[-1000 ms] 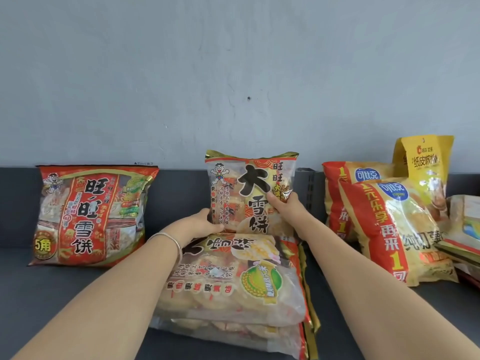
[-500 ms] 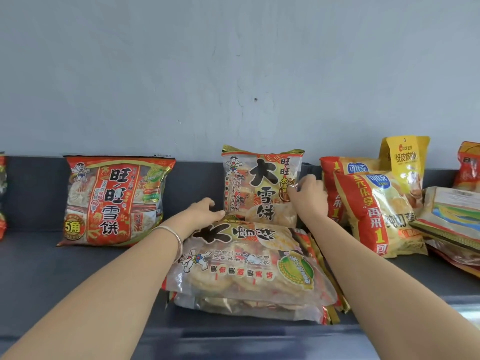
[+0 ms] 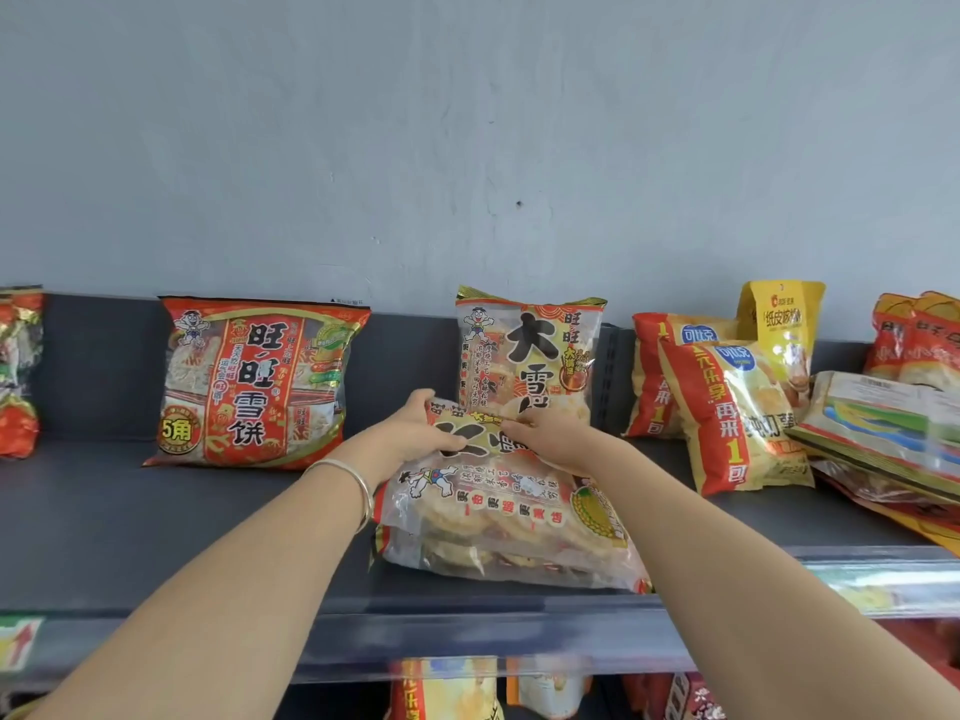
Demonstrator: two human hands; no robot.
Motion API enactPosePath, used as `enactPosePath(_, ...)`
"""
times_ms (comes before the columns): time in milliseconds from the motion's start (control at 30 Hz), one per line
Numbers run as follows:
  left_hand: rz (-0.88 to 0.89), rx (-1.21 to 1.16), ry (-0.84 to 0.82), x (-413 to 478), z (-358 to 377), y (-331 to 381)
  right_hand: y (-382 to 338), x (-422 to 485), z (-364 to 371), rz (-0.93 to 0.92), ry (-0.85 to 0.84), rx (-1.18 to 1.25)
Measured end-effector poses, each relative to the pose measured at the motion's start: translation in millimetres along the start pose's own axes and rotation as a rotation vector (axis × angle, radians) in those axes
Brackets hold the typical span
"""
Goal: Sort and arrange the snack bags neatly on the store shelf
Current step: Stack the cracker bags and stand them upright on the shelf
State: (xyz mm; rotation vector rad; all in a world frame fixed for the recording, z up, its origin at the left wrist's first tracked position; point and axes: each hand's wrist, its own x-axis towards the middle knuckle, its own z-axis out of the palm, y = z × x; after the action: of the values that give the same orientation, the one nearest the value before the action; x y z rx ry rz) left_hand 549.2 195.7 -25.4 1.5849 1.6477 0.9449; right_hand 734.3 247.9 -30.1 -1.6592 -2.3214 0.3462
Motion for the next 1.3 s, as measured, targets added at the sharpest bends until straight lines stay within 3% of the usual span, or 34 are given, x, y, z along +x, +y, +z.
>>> enactPosePath(267,0.337,-0.028,0.021,-0.7,-11.7,31.9,2.4,-29.0,-59.4,-0.041,-0.084,0.229)
enactPosePath(467,0.482,0.175,0.147,11.8,5.7,64.2,27.2,-31.4,-85.3,0.02,-0.092,0.543)
enactPosePath(600,0.507,0.494,0.57,15.6,9.8,84.6,34.3,-35.6,-101.9,-0.019,0.056,0.725)
enactPosePath(667,0.518,0.401,0.771,18.8,9.4,89.2,37.0,-33.1,-108.3,-0.024,0.19,0.816)
enactPosePath(733,0.452,0.284,0.844,23.8,9.6,84.0,40.6,-23.7,-107.3,-0.012,0.341,0.951)
enactPosePath(800,0.346,0.145,0.755,30.9,14.1,72.9,42.7,-13.0,-98.7,0.031,0.437,1.059)
enactPosePath(900,0.241,-0.275,0.333,43.6,27.9,49.7,42.0,-0.1,-73.7,0.073,0.487,1.038)
enactPosePath(1000,0.152,-0.256,0.054,57.4,43.8,24.0,53.1,21.0,-44.4,0.139,0.41,0.828)
enactPosePath(1067,0.113,-0.193,0.061,65.2,50.1,16.1,60.1,29.1,-34.7,0.192,0.368,0.752)
enactPosePath(1300,0.057,-0.234,0.093,78.2,55.0,13.5,60.0,37.8,-27.4,0.307,0.295,0.863)
